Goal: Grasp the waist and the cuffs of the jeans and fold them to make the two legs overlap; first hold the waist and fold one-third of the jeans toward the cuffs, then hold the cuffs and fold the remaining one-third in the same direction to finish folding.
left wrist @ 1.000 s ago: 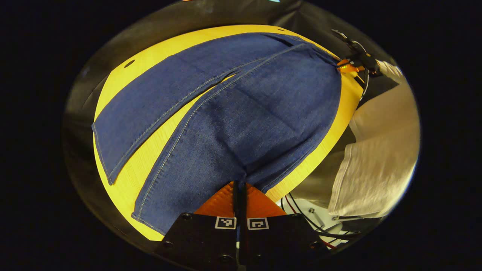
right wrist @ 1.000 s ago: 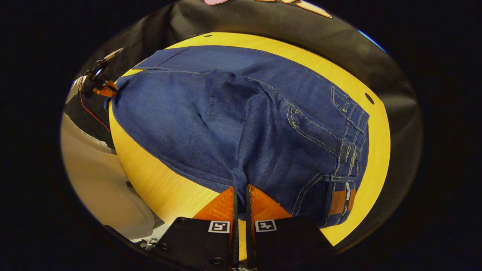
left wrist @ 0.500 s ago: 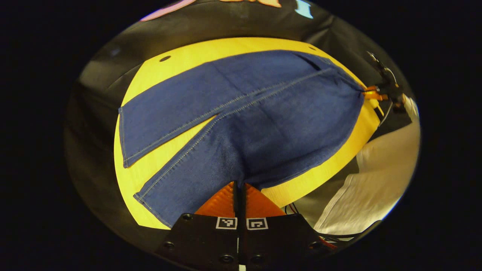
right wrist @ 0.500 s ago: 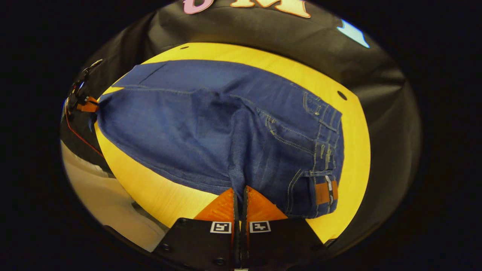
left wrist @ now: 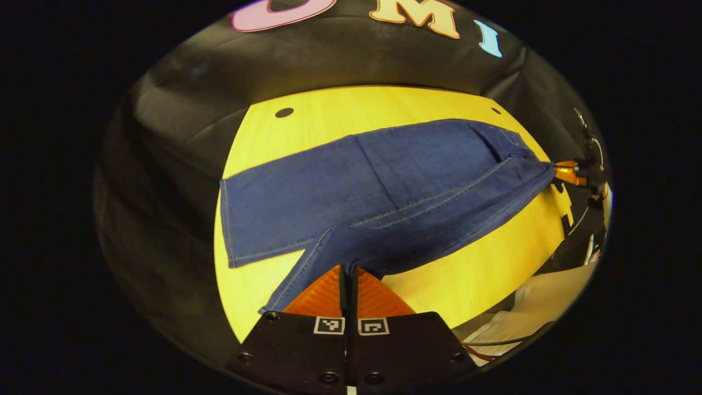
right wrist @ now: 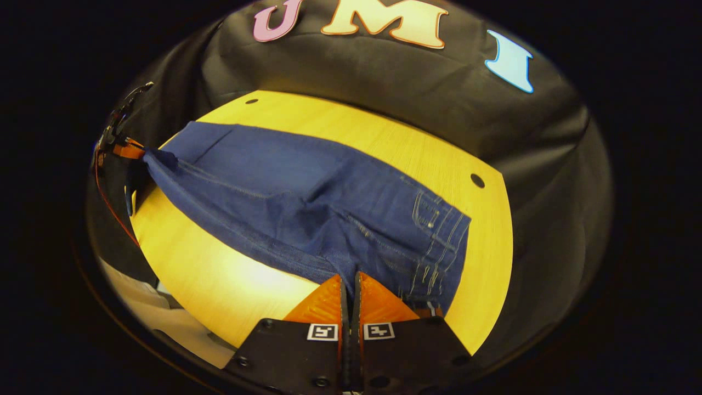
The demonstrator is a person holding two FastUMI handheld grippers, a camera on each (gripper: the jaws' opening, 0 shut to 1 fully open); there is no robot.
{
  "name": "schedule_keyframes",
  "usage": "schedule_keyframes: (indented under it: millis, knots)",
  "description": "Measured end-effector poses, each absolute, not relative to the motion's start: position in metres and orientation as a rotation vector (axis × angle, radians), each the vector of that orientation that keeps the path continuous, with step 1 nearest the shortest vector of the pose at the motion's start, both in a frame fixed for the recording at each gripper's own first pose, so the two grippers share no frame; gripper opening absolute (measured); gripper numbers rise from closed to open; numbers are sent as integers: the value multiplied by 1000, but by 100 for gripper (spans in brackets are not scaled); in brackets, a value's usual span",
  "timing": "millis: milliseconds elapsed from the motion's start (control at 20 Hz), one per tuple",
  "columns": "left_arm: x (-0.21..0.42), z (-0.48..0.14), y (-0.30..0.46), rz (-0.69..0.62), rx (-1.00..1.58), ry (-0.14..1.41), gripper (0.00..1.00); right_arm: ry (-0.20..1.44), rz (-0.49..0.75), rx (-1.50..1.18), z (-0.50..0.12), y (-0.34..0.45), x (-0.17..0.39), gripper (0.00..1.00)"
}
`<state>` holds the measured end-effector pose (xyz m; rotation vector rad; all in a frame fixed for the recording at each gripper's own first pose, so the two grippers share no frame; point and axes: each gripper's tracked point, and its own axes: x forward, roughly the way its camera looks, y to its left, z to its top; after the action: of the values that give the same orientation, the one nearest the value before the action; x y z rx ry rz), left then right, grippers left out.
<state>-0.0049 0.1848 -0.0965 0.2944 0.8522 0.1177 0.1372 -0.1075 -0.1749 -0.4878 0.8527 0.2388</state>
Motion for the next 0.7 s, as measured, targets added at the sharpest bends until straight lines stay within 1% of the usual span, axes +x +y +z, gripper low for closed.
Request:
schedule_keyframes:
  millis: [250, 400, 500, 650, 700]
  knots:
    - [60, -66, 214, 172, 540, 913, 0, 846, 228, -529, -171, -102, 203, 3]
    - [104, -47, 230, 178, 666, 952, 0, 867, 216, -533, -176, -102, 240, 2]
    - [141, -35, 238, 178, 744, 952, 0, 863, 201, -528, -173, -98, 266, 2]
    - [195, -33, 251, 193, 821, 955, 0, 845, 168, -528, -175, -96, 309, 1]
    - [208, -35, 250, 201, 846, 956, 0, 845, 155, -515, -180, -95, 322, 2]
